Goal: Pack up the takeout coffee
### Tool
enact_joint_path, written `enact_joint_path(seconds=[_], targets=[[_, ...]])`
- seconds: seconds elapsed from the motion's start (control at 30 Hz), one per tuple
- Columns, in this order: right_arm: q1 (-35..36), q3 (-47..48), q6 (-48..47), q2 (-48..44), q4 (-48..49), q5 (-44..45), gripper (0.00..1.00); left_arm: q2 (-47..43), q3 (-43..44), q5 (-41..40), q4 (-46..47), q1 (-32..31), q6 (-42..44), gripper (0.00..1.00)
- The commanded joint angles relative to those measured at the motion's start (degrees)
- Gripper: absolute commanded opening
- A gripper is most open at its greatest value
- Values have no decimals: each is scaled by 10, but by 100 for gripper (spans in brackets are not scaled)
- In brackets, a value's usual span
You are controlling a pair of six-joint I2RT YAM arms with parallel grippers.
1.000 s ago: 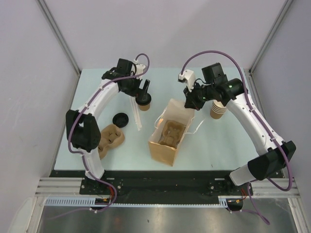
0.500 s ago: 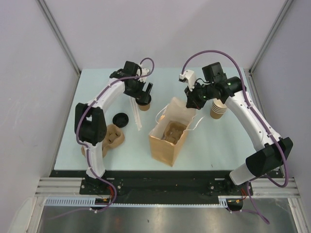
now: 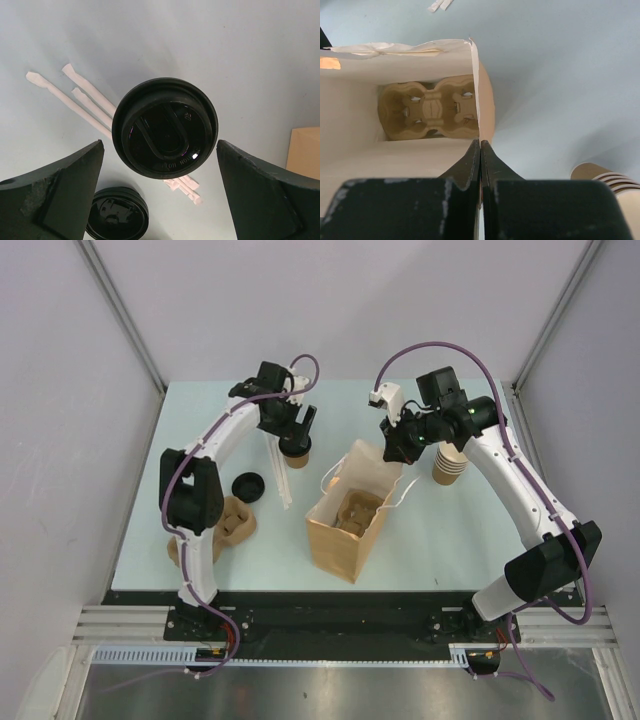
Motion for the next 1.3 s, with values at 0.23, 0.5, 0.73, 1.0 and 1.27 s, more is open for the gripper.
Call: enact_joint_path(seconds=[0.23, 0.5, 0.73, 1.0, 1.27], targets=[[-4, 10, -6, 0, -11, 0, 0, 24, 40, 27, -12, 6, -12, 100], [-7, 12, -8, 1, -12, 0, 0, 37, 46, 39, -23, 14, -20, 97], [-14, 18, -8, 5, -12, -2, 0, 46, 53, 47, -32, 16, -18, 94], [-15, 19, -8, 6, -13, -6, 0, 58, 58, 47, -39, 19, -24, 94], [-16, 23, -10, 11, -14, -6, 0, 60, 68, 61, -43, 25, -21, 83]])
